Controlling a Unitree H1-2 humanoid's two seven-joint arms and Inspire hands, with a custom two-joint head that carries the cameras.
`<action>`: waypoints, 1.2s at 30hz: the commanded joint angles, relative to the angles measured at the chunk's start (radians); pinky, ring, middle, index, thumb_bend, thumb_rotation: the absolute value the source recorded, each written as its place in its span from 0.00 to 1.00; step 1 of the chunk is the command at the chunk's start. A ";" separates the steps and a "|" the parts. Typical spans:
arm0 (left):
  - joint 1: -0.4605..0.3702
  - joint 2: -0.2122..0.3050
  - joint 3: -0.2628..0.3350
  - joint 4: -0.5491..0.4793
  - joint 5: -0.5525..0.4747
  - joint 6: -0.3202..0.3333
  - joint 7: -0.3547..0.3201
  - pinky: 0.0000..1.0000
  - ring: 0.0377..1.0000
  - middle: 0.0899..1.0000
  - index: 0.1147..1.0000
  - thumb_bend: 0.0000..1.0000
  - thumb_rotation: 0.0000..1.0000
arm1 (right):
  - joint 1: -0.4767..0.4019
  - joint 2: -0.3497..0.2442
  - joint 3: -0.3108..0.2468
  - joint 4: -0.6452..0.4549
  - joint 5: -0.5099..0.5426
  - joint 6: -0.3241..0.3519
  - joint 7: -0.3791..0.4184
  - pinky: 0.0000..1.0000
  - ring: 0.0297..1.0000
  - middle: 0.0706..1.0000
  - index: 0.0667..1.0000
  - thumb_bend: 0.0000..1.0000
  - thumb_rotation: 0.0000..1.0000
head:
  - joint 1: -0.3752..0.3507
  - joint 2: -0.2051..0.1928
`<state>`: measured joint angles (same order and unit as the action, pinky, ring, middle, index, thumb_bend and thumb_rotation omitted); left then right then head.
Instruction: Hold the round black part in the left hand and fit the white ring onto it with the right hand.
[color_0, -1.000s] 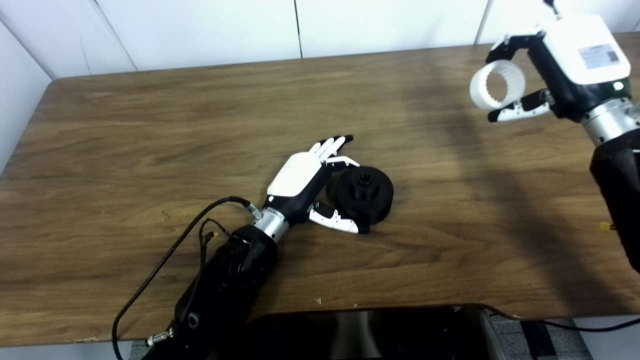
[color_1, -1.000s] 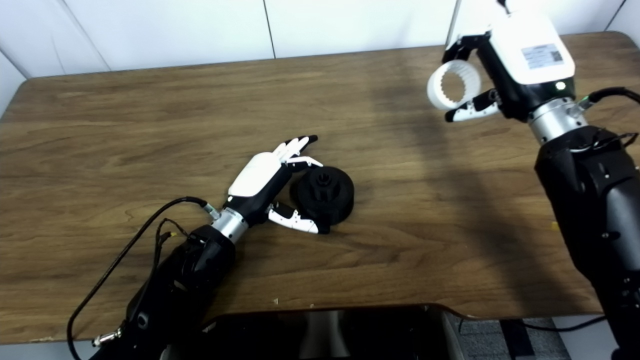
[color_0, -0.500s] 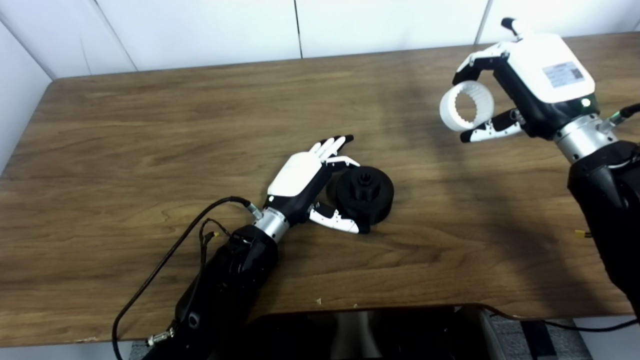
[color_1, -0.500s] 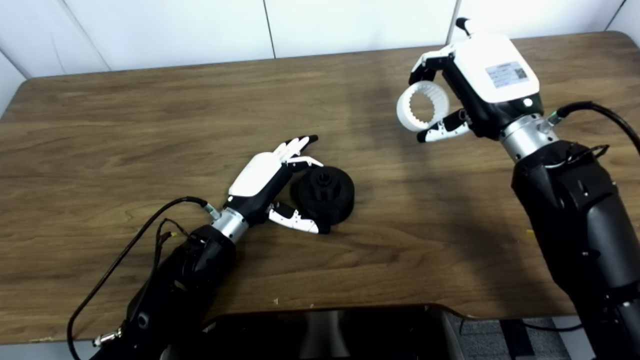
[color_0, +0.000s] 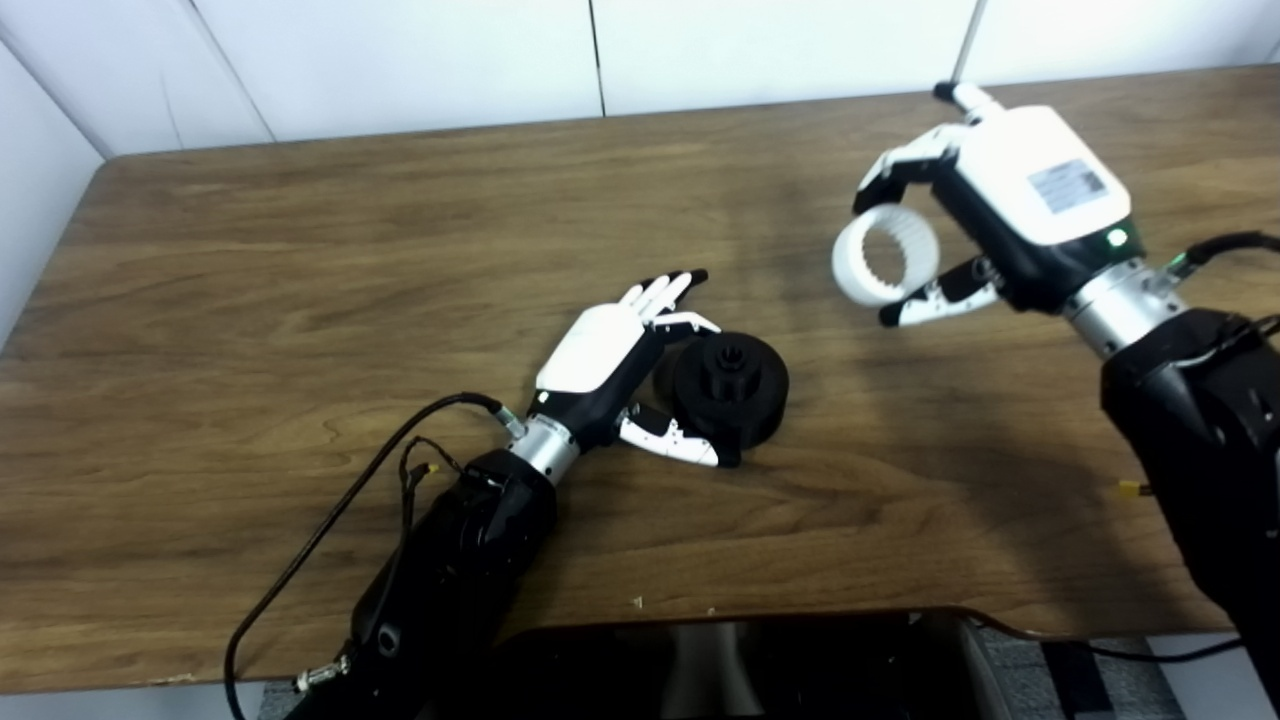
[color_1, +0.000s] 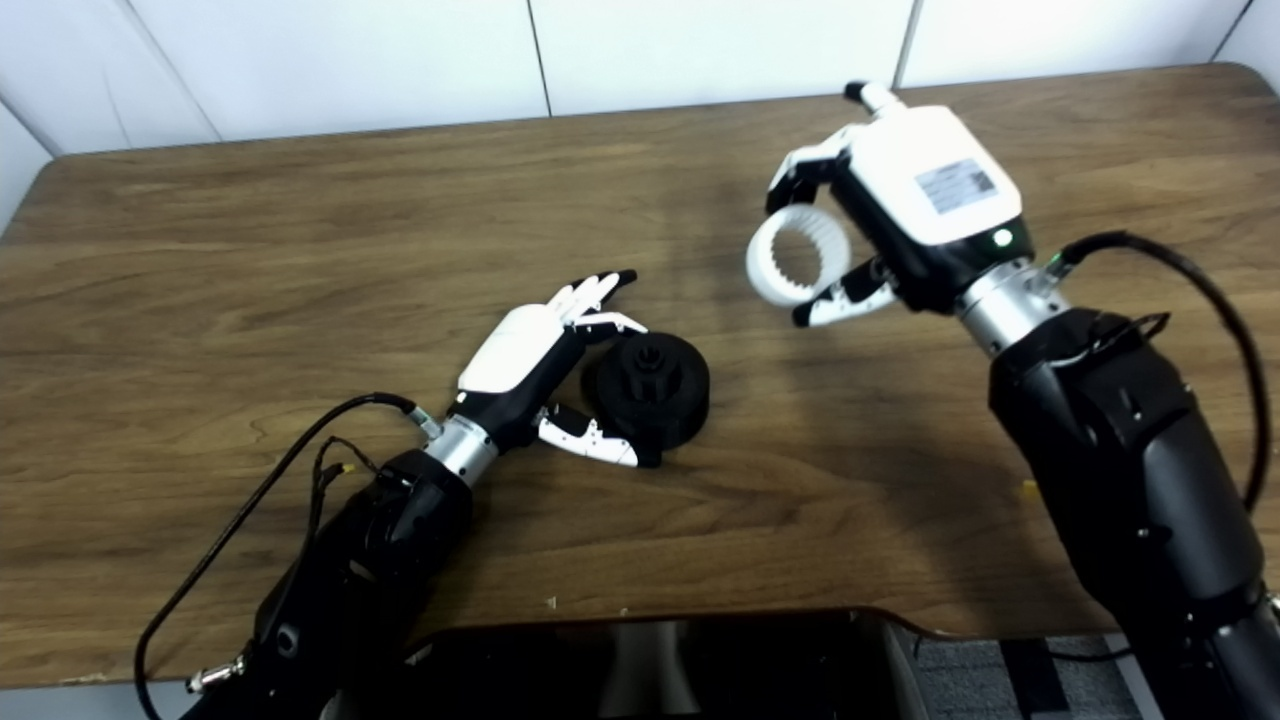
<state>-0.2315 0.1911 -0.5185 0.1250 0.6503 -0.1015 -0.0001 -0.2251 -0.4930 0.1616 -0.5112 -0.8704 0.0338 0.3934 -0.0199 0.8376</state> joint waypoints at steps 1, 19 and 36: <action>0.021 -0.004 -0.035 0.039 0.050 0.025 -0.047 1.00 1.00 1.00 0.59 1.00 0.37 | -0.023 0.006 -0.004 -0.045 0.008 -0.009 0.012 1.00 0.71 0.54 0.46 0.51 0.16 | 0.000 0.001; 0.023 -0.008 -0.035 0.042 0.052 0.031 -0.044 1.00 1.00 1.00 0.59 1.00 0.37 | -0.008 0.081 0.045 -0.103 0.014 -0.035 0.078 0.94 0.69 0.54 0.46 0.51 0.16 | 0.005 0.004; 0.023 -0.008 -0.035 0.041 0.052 0.029 -0.044 1.00 1.00 1.00 0.59 1.00 0.37 | -0.044 0.136 0.075 -0.083 -0.012 -0.061 0.114 0.92 0.69 0.54 0.46 0.51 0.17 | 0.010 0.005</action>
<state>-0.2316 0.1846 -0.5189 0.1250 0.6512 -0.0924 -0.0029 -0.2246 -0.3621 0.2401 -0.5827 -0.8818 -0.0075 0.5168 -0.0092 0.8422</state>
